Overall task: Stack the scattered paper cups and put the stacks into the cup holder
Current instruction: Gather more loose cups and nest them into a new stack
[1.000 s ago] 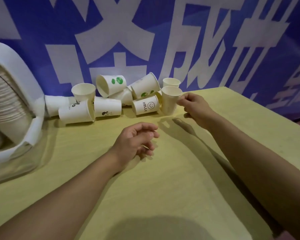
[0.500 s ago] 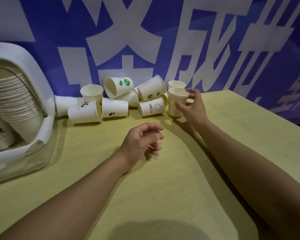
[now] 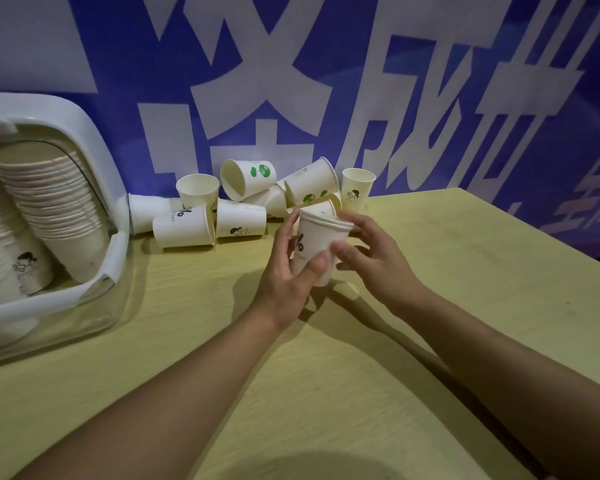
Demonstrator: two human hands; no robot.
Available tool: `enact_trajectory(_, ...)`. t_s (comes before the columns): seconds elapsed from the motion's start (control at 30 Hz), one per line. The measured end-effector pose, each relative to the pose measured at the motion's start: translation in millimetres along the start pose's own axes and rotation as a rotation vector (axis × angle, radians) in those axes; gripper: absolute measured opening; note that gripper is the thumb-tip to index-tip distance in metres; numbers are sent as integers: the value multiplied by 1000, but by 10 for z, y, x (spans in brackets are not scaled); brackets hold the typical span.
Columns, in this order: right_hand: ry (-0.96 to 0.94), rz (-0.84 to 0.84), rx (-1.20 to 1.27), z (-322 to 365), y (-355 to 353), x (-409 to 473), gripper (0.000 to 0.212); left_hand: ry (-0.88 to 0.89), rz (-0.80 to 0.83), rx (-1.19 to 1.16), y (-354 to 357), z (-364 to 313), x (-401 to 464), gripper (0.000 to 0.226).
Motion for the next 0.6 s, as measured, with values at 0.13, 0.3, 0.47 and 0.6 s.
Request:
enact_trajectory(0.13, 29, -2, -38, -1, -28, 38, 43, 34, -79, 26, -32, -2, 15, 78)
enact_trajectory(0.3, 47, -225, -259, -208, -321, 574, 35, -19, -120, -77, -49, 12, 31, 79)
enact_trajectory(0.47, 210, -494, -331, -703, -644, 1284, 53, -65, -130, -110, -59, 55, 76, 76)
enact_trajectory(0.6, 280, -505, -152, -922, -656, 1579, 71, -66, -140, -148, -67, 127, 127, 74)
Point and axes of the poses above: each hand's wrist, its own x-axis towards the middle knuckle, its own y-axis out of the palm, z = x × y, the point moved 4 cm from there along x, towards the middle knuckle, and after that the axes turned 1 degree about -x, right-handed, at the moved point
